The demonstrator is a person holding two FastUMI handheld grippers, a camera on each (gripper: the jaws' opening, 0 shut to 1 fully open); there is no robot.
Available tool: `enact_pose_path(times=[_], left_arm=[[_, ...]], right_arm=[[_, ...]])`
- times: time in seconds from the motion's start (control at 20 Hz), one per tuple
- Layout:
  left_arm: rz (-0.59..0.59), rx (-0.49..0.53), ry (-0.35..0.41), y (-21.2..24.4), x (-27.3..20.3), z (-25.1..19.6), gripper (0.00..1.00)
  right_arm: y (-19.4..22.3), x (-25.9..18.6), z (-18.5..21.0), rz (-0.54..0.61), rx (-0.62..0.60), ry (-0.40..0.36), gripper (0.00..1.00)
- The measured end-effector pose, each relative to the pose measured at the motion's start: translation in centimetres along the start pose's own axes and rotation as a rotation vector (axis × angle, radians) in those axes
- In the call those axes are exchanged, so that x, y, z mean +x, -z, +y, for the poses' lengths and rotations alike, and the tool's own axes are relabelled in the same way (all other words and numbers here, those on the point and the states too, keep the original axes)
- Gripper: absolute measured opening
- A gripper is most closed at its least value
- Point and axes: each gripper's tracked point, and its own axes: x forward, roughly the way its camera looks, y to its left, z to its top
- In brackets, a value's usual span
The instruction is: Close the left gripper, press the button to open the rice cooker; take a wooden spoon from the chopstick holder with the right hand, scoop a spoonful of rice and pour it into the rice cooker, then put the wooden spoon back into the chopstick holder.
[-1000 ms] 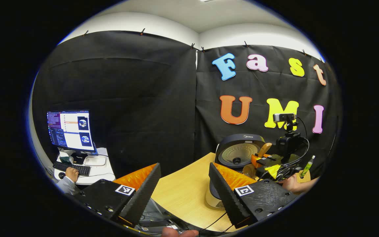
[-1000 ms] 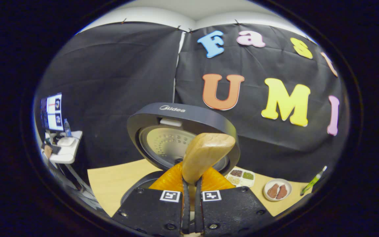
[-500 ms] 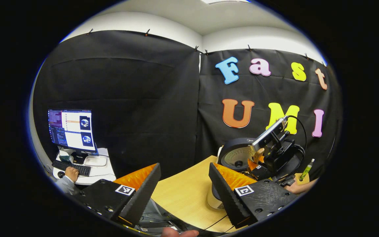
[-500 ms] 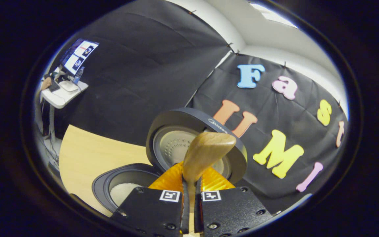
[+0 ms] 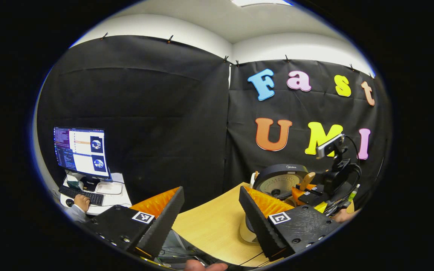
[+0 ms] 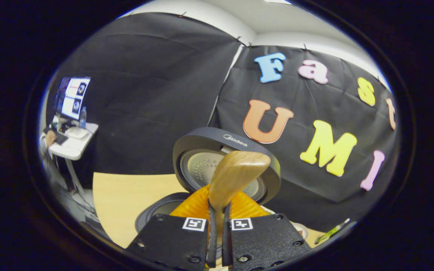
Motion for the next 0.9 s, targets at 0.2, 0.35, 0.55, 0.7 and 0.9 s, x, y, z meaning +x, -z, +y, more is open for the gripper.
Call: enact_pose_path(times=[0.2, 0.35, 0.55, 0.7, 0.9], left_arm=[[0.001, 0.002, 0.053, -0.2, 1.4, -1.8, 0.95], [-0.007, 0.004, 0.097, -0.5, 2.4, -3.7, 0.95], [-0.015, 0.003, 0.186, -0.7, 3.4, -8.4, 0.95], [-0.019, 0.013, 0.274, -0.6, 3.7, -12.6, 0.95], [-0.013, 0.012, 0.383, -0.1, 3.0, -17.5, 0.95]], right_arm=[[-1.8, -2.4, -2.2, -0.002, 0.211, 0.000, 0.11], [-3.4, -5.2, -5.1, -0.018, 0.369, 0.007, 0.11], [-3.6, -10.5, -10.9, -0.026, 0.492, 0.080, 0.11], [-2.7, -14.7, -16.5, -0.052, 0.539, 0.190, 0.11], [0.8, -20.9, -24.0, -0.041, 0.581, 0.369, 0.11]])
